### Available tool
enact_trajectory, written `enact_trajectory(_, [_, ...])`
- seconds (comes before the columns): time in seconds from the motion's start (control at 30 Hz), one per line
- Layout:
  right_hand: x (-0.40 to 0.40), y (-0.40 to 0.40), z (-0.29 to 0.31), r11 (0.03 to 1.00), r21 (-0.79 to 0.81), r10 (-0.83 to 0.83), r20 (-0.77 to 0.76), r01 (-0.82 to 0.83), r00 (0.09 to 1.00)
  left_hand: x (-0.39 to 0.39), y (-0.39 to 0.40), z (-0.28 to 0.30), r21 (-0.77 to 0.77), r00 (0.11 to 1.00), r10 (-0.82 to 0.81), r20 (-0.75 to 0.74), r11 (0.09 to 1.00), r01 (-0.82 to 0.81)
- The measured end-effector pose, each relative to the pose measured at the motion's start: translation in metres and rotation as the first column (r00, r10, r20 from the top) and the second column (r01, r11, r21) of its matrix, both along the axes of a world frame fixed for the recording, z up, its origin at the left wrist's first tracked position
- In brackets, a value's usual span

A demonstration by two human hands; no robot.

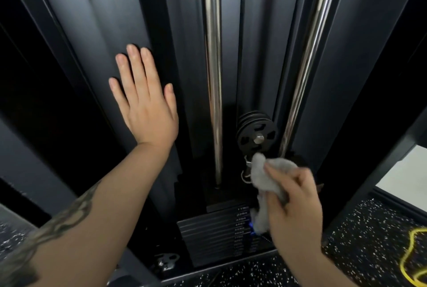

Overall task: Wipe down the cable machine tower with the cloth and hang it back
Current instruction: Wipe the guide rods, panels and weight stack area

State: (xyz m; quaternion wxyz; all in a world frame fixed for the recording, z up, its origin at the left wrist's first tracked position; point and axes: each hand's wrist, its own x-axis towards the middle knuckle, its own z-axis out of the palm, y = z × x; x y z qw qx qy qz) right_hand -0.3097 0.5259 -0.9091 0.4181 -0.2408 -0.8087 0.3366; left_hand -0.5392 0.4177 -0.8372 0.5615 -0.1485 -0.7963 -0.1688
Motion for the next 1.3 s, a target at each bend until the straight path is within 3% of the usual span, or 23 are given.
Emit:
enact_trajectory(0.1, [0.009, -0.027, -0.007, 0.969, 0.201, 0.098, 0.218, -0.143, 0.971, 0.001, -0.001, 0.002, 0.006, 1.0, 0.0, 0.014, 1.0, 0.0])
enact_trajectory(0.17, [-0.003, -0.036, -0.009, 0.952, 0.22, 0.107, 0.404, -0.21, 0.908, 0.002, -0.002, 0.002, 0.006, 1.0, -0.014, 0.019, 1.0, 0.014])
enact_trajectory(0.27, [-0.031, -0.037, -0.003, 0.942, 0.29, 0.004, 0.495, -0.169, 0.869, 0.002, -0.001, 0.001, 0.0, 1.0, -0.01, 0.021, 1.0, 0.01])
enact_trajectory(0.4, [-0.045, -0.036, 0.008, 0.961, 0.229, -0.02, 0.61, -0.153, 0.792, 0.003, -0.001, 0.002, 0.002, 1.0, 0.005, 0.022, 1.0, -0.005])
enact_trajectory(0.6, [-0.046, -0.022, 0.013, 0.966, 0.19, 0.011, 0.644, -0.173, 0.765, 0.003, -0.003, 0.002, -0.018, 0.999, -0.01, 0.05, 1.0, 0.011])
enact_trajectory(0.73, [-0.048, -0.026, 0.004, 0.981, 0.112, 0.063, 0.579, -0.156, 0.813, 0.002, -0.002, 0.001, -0.014, 0.999, -0.004, 0.04, 1.0, 0.005])
enact_trajectory(0.83, [-0.02, -0.029, -0.011, 0.958, 0.216, 0.059, 0.487, -0.186, 0.871, 0.001, -0.003, 0.0, -0.024, 0.999, -0.022, 0.035, 0.999, 0.023])
enact_trajectory(0.97, [0.002, -0.036, -0.027, 0.944, 0.22, 0.076, 0.58, -0.246, 0.811, 0.001, -0.002, 0.001, -0.011, 1.0, -0.007, 0.014, 1.0, 0.008])
enact_trajectory(1.13, [-0.022, -0.038, -0.022, 0.928, 0.308, 0.021, 0.52, -0.21, 0.854, 0.001, -0.001, 0.0, -0.007, 1.0, -0.017, 0.0, 1.0, 0.017])
enact_trajectory(1.3, [-0.016, -0.033, -0.013, 0.934, 0.277, 0.036, 0.553, -0.224, 0.832, 0.001, -0.002, 0.0, -0.006, 1.0, 0.0, -0.004, 1.0, 0.0])
